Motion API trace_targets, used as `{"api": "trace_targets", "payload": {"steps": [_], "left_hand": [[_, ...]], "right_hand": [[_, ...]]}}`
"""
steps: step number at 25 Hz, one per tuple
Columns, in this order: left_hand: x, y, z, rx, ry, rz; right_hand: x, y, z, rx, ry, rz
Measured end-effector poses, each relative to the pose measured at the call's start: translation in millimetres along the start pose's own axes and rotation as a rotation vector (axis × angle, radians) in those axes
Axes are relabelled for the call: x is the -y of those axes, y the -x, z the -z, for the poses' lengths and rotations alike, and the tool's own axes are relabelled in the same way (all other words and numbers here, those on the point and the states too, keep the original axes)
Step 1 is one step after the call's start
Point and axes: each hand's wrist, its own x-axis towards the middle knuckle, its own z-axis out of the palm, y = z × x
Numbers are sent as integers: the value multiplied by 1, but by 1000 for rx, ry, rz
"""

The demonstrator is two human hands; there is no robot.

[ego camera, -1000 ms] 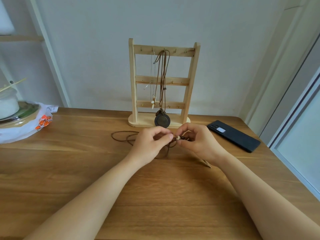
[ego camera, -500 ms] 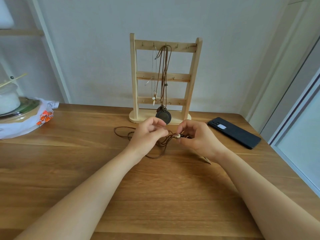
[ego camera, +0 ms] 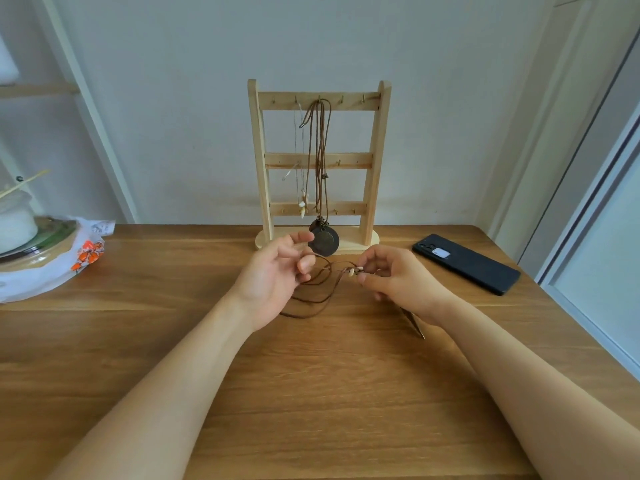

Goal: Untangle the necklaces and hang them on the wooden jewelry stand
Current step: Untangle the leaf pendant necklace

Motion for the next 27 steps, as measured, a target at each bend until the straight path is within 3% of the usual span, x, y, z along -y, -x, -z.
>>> {"api": "trace_targets", "payload": {"steps": [2, 5, 8, 16, 24, 27], "left_hand": [[-9, -3, 14, -222, 122, -62], [-21, -6, 43, -702, 271, -127], [-24, -3, 50, -1017, 197, -144], [-16, -4, 50, -998, -169, -210], [-18, -4, 45, -1128, -186, -264], [-15, 0, 29, -949, -428, -336]], "right_hand": [[-5, -3, 10, -85, 71, -67], [-14, -5, 33, -267, 119, -189], [-16, -4, 37, -266, 139, -205], [-19, -2, 32, -216, 222, -143], [-17, -2, 28, -172, 242, -54], [-10, 1, 23, -130, 186, -3]]}}
